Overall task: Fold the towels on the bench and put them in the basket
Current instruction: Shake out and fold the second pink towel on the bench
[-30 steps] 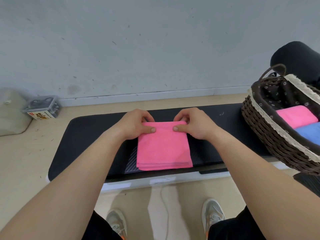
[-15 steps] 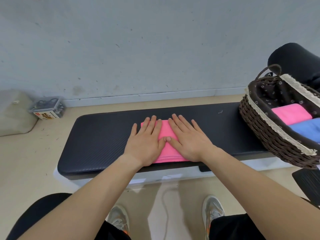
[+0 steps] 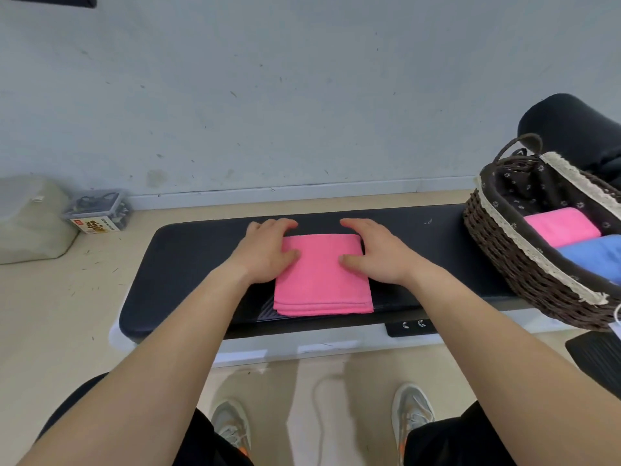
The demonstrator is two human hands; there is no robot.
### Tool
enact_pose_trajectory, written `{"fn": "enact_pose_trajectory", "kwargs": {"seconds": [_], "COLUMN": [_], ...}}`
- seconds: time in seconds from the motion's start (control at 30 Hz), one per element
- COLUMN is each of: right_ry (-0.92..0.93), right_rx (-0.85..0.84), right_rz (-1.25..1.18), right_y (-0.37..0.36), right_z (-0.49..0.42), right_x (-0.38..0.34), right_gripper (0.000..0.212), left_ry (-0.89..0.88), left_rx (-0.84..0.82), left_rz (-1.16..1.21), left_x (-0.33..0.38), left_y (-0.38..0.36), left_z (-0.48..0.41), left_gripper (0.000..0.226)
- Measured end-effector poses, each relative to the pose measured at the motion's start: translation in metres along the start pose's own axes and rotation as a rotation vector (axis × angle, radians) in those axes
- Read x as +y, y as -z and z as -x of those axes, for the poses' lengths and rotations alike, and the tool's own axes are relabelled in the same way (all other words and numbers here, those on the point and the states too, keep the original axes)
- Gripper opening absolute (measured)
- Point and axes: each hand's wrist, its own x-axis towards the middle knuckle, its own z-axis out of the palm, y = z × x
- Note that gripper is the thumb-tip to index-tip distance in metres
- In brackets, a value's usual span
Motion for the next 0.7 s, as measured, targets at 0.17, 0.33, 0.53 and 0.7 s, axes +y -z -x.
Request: {"fn": "enact_pose_trajectory", "kwargs": {"seconds": [0.17, 0.33, 0.53, 0.7], "right_ry": [-0.072, -0.075, -0.134, -0.255], "right_rx": [-0.090, -0.148, -0.171, -0.164], "right_rz": [-0.039, -0.014, -0.114, -0.389], "right_y": [0.013, 0.021, 0.023, 0.028], "right_z": [-0.010, -0.019, -0.024, -0.020], "right_x": [0.011, 0.003, -0.003, -0.009], "right_gripper": [0.104, 0.072, 0.053, 0.041], "left_ry": [0.069, 0.130, 0.126, 0.171], "left_rx": [-0.170, -0.278, -0.190, -0.130], "left_rz": [0.082, 0.133, 0.146, 0.439], "left_x": [-0.002, 0.011, 0.021, 0.023], "left_y": [0.014, 0.022, 0.029, 0.031], "left_z": [-0.012, -0.013, -0.009, -0.002], "left_gripper": [0.093, 0.054, 0.043, 0.033]}}
